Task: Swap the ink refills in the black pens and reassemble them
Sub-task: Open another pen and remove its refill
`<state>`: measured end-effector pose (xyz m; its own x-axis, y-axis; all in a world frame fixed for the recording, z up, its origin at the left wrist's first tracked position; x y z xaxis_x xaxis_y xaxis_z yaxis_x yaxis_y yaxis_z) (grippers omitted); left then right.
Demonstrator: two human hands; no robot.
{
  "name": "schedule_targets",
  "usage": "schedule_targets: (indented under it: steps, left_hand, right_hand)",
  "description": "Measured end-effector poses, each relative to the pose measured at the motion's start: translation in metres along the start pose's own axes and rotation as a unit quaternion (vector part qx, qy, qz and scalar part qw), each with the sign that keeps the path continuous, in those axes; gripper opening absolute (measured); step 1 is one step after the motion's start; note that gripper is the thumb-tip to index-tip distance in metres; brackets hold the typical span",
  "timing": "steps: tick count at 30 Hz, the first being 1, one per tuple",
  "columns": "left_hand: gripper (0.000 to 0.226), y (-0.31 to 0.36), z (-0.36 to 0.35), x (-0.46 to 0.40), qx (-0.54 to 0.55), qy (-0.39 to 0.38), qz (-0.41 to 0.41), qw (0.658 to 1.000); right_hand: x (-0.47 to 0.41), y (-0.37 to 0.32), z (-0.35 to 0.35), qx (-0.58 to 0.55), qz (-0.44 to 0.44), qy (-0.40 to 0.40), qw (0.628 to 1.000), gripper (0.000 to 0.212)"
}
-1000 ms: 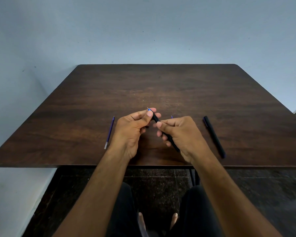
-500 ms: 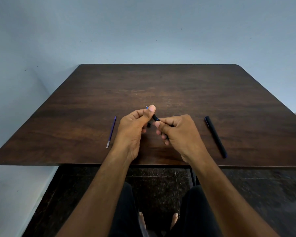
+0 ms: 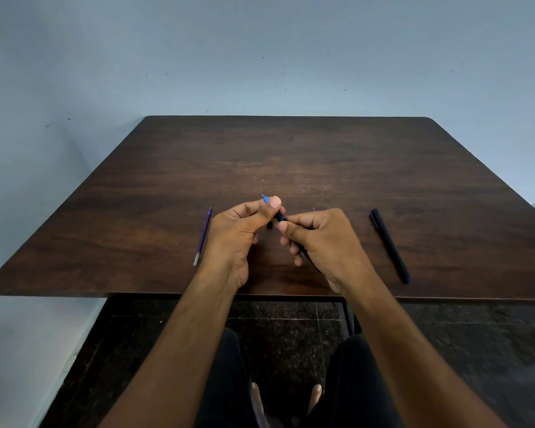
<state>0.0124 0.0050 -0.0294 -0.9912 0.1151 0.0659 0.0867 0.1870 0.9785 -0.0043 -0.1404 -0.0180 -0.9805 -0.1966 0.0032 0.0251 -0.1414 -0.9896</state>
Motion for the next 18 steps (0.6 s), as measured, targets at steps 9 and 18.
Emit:
schedule_targets:
  steps: [9, 18]
  left_hand:
    - [0.043, 0.004, -0.01, 0.0, -0.01, -0.052, 0.009, 0.999]
    - [0.018, 0.003, -0.005, -0.002, -0.003, -0.056, 0.018, 0.998]
  right_hand:
    - [-0.001, -0.001, 0.001, 0.005, 0.002, 0.004, 1.0, 0.013]
    - [0.0, 0.0, 0.002, -0.012, -0.004, 0.003, 1.0, 0.013]
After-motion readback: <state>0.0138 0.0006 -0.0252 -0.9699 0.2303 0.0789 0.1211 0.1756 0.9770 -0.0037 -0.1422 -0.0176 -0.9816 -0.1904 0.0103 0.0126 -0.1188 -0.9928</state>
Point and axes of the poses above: each hand's wrist, its own x-axis away from the middle knuckle, its own z-axis out of the back of the hand, y = z × x, the point moved 8 cm from there along -x, towards the middle knuckle, and after that the axes turned 9 degrees about -y, right-handed, at the moved point
